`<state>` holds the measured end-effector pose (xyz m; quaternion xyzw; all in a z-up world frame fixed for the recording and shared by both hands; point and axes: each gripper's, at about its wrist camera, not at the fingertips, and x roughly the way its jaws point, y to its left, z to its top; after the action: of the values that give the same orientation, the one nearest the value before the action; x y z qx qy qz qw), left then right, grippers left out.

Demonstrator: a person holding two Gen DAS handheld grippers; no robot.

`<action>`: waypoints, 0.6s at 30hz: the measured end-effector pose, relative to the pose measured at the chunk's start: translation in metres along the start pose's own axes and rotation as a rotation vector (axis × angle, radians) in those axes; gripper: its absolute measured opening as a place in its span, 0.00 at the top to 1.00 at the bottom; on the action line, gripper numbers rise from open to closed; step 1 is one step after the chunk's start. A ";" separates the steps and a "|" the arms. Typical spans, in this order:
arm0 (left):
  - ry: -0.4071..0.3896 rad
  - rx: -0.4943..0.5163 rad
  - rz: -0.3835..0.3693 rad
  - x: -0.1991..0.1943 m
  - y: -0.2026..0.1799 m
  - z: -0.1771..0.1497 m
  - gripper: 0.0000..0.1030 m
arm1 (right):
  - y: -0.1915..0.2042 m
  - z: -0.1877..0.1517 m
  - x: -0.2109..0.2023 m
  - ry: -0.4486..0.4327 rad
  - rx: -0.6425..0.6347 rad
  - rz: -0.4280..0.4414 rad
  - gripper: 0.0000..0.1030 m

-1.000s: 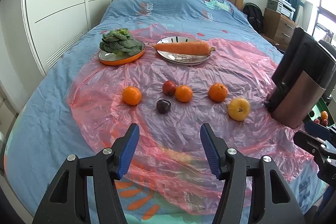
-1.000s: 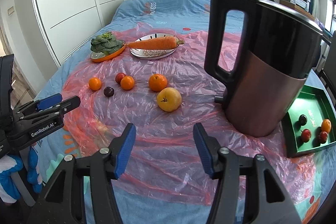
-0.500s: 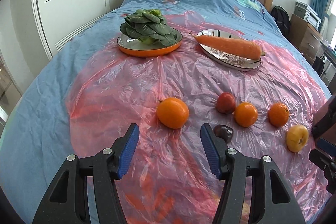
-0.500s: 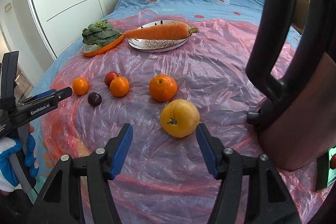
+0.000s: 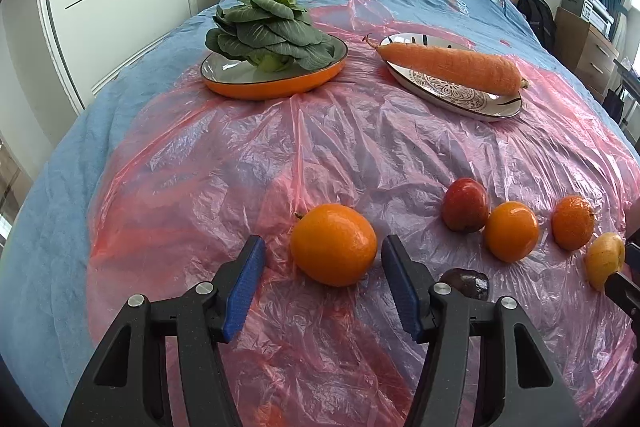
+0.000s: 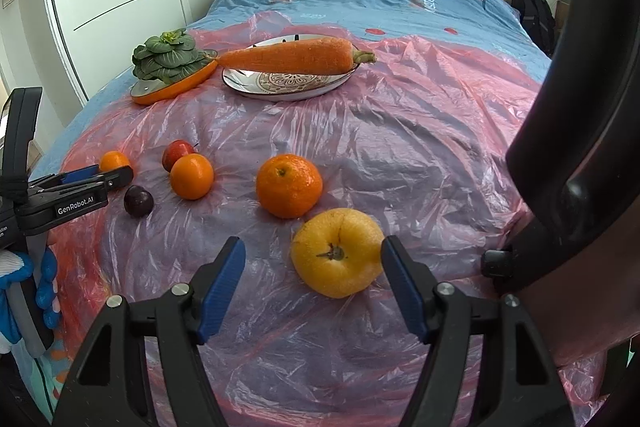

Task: Organize fruits
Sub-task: 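Move both open tools back toward the fruits on the sheet, then grasp a tangerine with the left tool while the right tool grasps a yellow pear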

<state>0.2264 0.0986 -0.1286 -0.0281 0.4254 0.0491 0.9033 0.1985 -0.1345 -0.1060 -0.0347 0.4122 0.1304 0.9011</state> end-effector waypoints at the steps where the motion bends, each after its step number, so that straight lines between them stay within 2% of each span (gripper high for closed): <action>1: 0.001 0.001 0.000 0.002 0.000 0.000 0.47 | 0.000 -0.001 0.001 -0.001 -0.003 -0.010 0.00; 10: 0.004 0.008 -0.016 0.011 0.001 0.002 0.47 | -0.006 -0.006 0.019 0.027 0.022 -0.018 0.00; 15: 0.002 0.015 -0.023 0.014 0.001 0.001 0.53 | -0.001 -0.007 0.027 0.042 0.012 -0.002 0.00; 18: 0.002 0.019 -0.033 0.014 0.001 0.001 0.59 | 0.001 -0.007 0.031 0.047 0.003 0.003 0.10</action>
<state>0.2357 0.1010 -0.1390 -0.0266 0.4261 0.0300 0.9038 0.2123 -0.1284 -0.1341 -0.0359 0.4334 0.1301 0.8910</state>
